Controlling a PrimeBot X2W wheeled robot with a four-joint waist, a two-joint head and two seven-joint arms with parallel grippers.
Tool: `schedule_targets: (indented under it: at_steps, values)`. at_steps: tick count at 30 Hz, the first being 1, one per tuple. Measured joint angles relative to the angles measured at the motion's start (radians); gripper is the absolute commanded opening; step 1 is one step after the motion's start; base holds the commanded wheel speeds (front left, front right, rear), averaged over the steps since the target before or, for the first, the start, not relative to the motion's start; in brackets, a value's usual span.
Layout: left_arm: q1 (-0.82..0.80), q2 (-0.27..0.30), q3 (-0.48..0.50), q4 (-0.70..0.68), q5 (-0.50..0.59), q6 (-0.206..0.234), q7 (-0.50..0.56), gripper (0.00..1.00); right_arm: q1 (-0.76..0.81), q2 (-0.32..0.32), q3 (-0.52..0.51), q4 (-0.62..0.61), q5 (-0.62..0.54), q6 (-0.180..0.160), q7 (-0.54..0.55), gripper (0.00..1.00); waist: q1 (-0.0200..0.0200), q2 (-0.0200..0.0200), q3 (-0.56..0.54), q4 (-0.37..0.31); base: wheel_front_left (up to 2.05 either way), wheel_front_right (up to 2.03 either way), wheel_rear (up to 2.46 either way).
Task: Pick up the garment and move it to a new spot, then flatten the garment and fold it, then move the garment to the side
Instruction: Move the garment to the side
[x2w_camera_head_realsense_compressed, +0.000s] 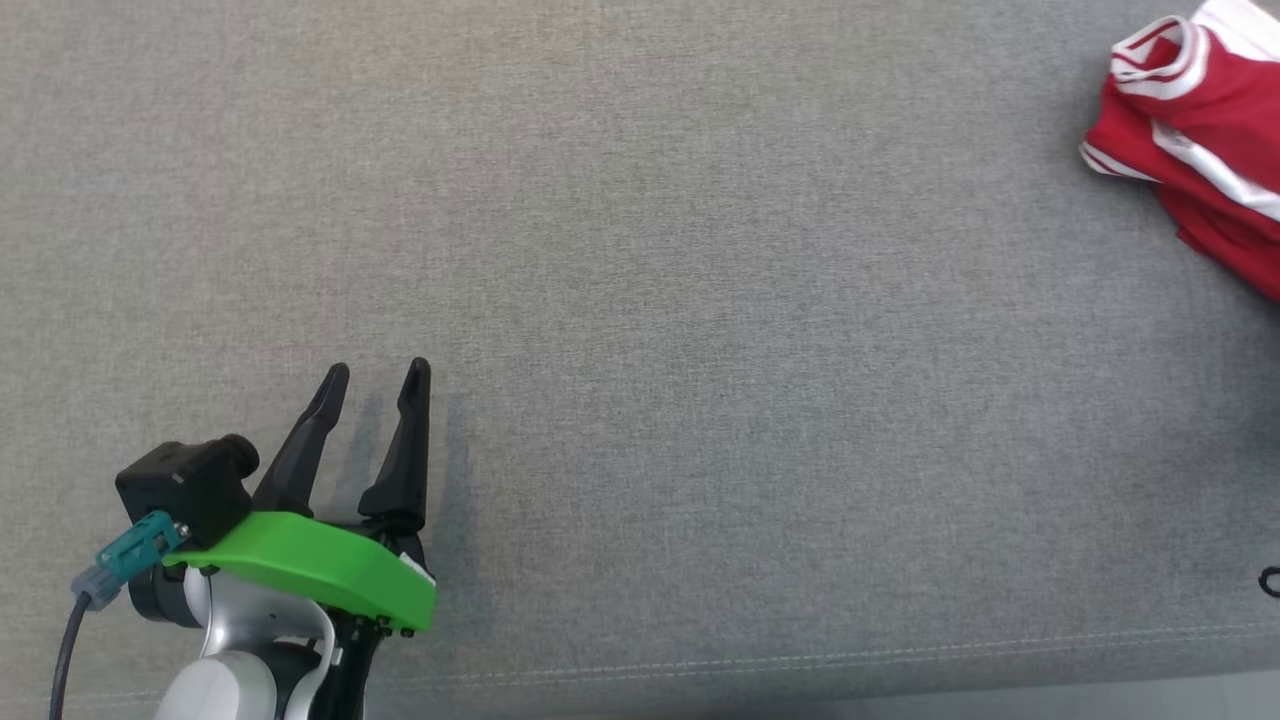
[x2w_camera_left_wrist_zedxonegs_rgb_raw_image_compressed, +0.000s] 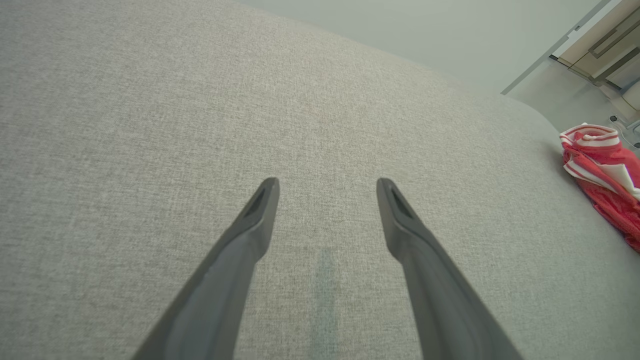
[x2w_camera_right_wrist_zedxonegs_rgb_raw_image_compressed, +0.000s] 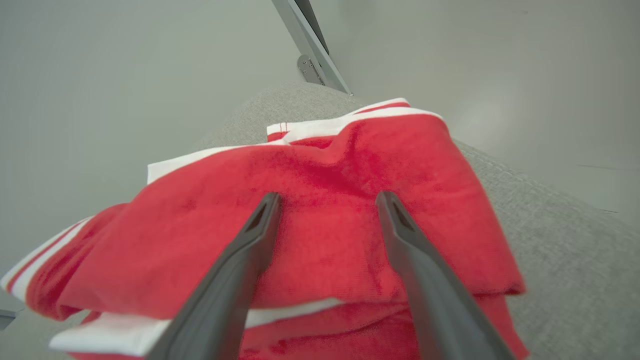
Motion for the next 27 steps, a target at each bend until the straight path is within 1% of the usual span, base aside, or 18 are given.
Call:
schedule_targets:
  at_steps: [6,10,13,17,24,26,27]
  values:
    - [0.001,-0.017,0.024,0.007,0.0,0.0,-0.01,1.0,0.016,0.015,-0.006,0.048,0.005,0.0,-0.005,1.0,0.0,0.0,0.007,0.029,0.0,0.0,0.0]
    - [0.001,-0.025,0.027,0.015,-0.005,0.0,-0.021,1.0,0.014,0.018,-0.009,0.046,0.005,0.0,-0.013,1.0,0.0,0.0,-0.005,0.032,0.0,0.0,0.0]
    - [0.0,-0.03,0.021,0.027,-0.006,0.0,-0.03,1.0,0.014,0.016,-0.009,0.036,0.0,0.009,-0.015,1.0,0.0,0.0,-0.019,0.034,0.0,0.0,0.0]
    - [0.0,-0.04,0.017,0.05,-0.007,-0.002,-0.051,1.0,0.015,-0.003,0.004,0.013,-0.044,0.028,-0.023,1.0,0.0,0.0,-0.044,0.04,0.0,0.0,0.0]
    - [0.008,-0.039,0.031,0.112,-0.015,-0.01,-0.081,1.0,0.072,-0.055,0.009,-0.038,-0.12,0.028,-0.033,1.0,0.0,0.0,-0.112,0.052,0.0,0.0,0.0]
    - [0.016,-0.025,0.034,0.13,-0.002,-0.011,-0.088,1.0,0.096,-0.066,0.019,-0.057,-0.155,0.028,-0.036,1.0,0.0,0.0,-0.135,0.055,0.0,0.0,0.0]
    - [0.023,-0.008,0.035,0.137,0.012,-0.011,-0.091,1.0,0.105,-0.071,0.026,-0.067,-0.174,0.027,-0.036,1.0,0.0,0.0,-0.147,0.057,0.0,0.0,0.0]
